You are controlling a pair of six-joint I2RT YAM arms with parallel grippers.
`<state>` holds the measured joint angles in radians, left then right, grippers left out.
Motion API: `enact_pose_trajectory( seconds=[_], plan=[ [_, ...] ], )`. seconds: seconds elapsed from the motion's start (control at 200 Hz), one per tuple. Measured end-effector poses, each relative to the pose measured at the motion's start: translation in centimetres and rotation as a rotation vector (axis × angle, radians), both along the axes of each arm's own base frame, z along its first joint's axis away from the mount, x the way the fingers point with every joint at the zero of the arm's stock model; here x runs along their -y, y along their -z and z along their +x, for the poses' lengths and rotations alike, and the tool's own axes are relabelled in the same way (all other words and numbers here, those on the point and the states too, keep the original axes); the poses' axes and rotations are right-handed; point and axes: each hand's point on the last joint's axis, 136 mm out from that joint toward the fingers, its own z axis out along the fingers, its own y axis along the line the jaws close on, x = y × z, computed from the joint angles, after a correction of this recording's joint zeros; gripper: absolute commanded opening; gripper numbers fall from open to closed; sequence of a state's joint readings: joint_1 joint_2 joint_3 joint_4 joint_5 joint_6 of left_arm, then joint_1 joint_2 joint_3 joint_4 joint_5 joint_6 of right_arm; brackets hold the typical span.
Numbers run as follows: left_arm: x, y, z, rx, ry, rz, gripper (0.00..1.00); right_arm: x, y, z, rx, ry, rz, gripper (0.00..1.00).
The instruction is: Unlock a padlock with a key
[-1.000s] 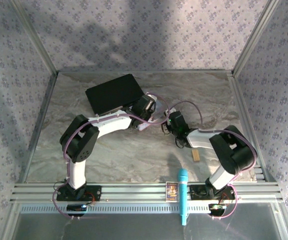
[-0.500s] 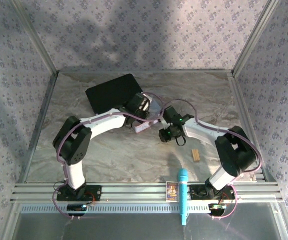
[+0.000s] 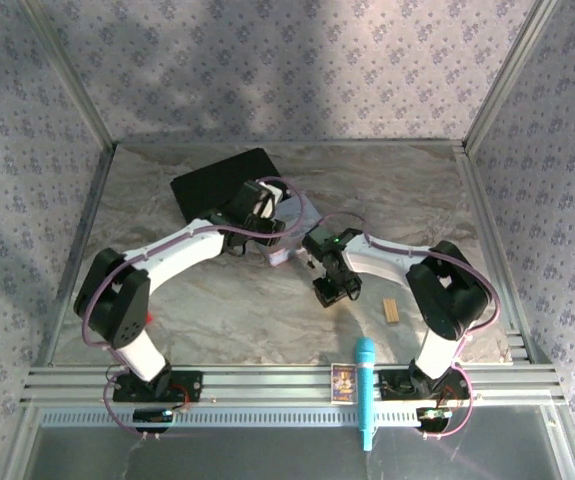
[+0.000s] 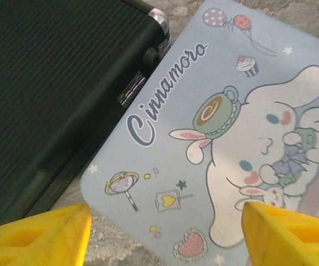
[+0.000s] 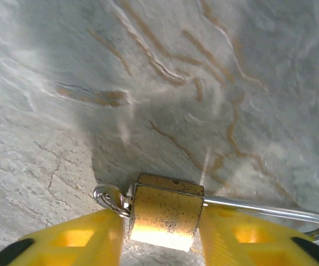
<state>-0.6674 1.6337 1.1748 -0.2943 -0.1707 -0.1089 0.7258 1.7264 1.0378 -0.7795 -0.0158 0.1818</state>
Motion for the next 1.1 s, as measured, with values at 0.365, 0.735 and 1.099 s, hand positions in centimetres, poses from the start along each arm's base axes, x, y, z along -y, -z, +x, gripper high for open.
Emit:
enact_pose_trajectory(
  seconds=[0.365, 0.735, 1.099],
  plan=[
    [-1.0, -1.7, -2.0, 0.007, -0.015, -0.074, 0.73, 1.9, -0.5, -1.4, 0.003, -0.045, -0.174, 0.60],
    [-5.8, -3.6, -3.7, 0.045, -0.155, -0.130, 0.86, 2.5, -2.8, -1.3, 0.059, -0.060, -0.257, 0.72],
    [-20.9, -6.3, -6.0, 0.392, -0.632, -0.035, 1.00, 8.3, -14.7, 8.3, 0.753, 0.270, 0.051, 0.98]
  ],
)
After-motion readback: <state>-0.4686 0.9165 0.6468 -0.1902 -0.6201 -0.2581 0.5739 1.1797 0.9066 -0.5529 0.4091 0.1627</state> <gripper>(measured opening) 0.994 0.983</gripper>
